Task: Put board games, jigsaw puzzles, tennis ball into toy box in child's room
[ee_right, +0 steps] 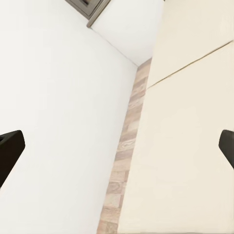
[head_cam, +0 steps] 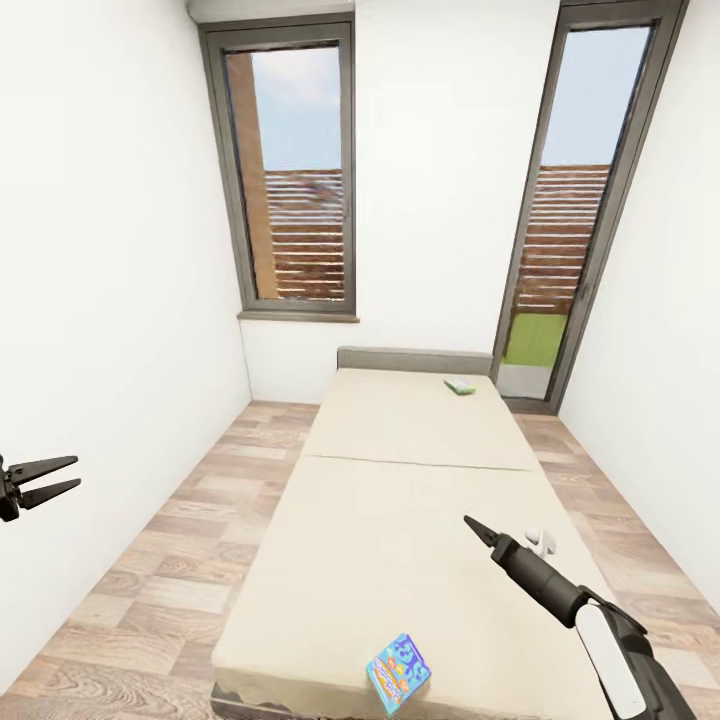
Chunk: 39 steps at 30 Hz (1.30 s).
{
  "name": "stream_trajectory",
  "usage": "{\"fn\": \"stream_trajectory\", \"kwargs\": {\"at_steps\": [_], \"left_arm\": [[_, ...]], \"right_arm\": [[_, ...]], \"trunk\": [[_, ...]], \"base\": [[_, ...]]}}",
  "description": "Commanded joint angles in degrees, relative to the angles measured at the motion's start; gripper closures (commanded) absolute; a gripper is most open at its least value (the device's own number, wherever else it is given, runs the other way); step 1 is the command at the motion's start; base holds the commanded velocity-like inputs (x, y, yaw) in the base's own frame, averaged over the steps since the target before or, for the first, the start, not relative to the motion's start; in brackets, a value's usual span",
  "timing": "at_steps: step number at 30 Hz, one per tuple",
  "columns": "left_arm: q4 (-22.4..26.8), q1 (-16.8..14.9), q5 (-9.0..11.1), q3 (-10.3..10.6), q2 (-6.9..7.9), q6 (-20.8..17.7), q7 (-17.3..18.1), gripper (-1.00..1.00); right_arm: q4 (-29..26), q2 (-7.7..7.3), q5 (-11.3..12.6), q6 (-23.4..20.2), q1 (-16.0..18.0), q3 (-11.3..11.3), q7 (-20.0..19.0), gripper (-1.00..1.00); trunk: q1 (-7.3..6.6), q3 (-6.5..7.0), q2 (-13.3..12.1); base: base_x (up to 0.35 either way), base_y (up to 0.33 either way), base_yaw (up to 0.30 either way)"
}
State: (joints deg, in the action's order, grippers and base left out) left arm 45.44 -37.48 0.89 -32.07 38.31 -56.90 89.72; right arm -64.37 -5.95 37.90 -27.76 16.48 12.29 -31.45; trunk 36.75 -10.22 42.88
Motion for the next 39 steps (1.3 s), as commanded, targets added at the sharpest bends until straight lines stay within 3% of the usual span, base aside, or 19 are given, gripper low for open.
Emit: {"fn": "stream_trajectory", "kwargs": {"at_steps": [1,8,16,18,23,28,33,39], "left_arm": [[0.0,0.0,-0.1,0.0,0.01,-0.6,0.3,-1.0],[0.0,0.0,-0.1,0.0,0.01,-0.6,0.3,-1.0],[0.0,0.0,-0.1,0.0,-0.06,-0.6,0.3,-1.0],[0.0,0.0,-0.1,0.0,-0.09,-0.5,0.3,-1.0],[0.0,0.0,-0.1,0.0,-0.22,-0.5,0.3,-1.0],[0.0,0.0,-0.2,0.0,-0.27,-0.4,0.3,-1.0],[0.0,0.0,-0.2,0.0,-0.32,-0.5,0.3,-1.0],[0.0,0.0,-0.2,0.0,-0.31,-0.5,0.3,-1.0]], "right_arm": [[0.0,0.02,0.4,-0.5,0.0,0.1,0.0,-1.0],[0.9,0.17,0.4,-0.5,0.2,-0.2,0.7,-1.0],[8.3,0.25,0.4,0.0,2.5,-0.2,1.4,-1.0],[10.9,0.29,0.2,0.0,4.0,-0.2,1.7,-1.0],[23.5,0.25,-0.3,0.5,9.8,-0.3,3.3,-1.0],[30.4,0.27,-0.5,0.7,13.2,-0.3,6.7,-1.0],[31.7,0.26,0.1,0.7,13.9,0.0,10.7,-1.0],[31.9,0.66,-0.1,2.4,14.0,-0.3,11.6,-1.0]], "trunk": [[0.23,-0.28,0.5],[1.77,-1.53,3.3],[3.53,-2.97,6.5],[3.97,-3.33,7.3],[5.06,-4.23,9.3],[6.16,-5.12,11.3],[7.26,-6.02,13.3],[8.58,-7.1,15.7]], "base": [[-0.048,0.0,0.0],[-0.015,0.0,0.0],[-0.001,0.0,0.0],[0.0,0.0,0.0],[0.0,0.0,0.0],[0.0,0.0,0.0],[0.0,0.0,0.0],[-0.169,0.0,0.0]]}}
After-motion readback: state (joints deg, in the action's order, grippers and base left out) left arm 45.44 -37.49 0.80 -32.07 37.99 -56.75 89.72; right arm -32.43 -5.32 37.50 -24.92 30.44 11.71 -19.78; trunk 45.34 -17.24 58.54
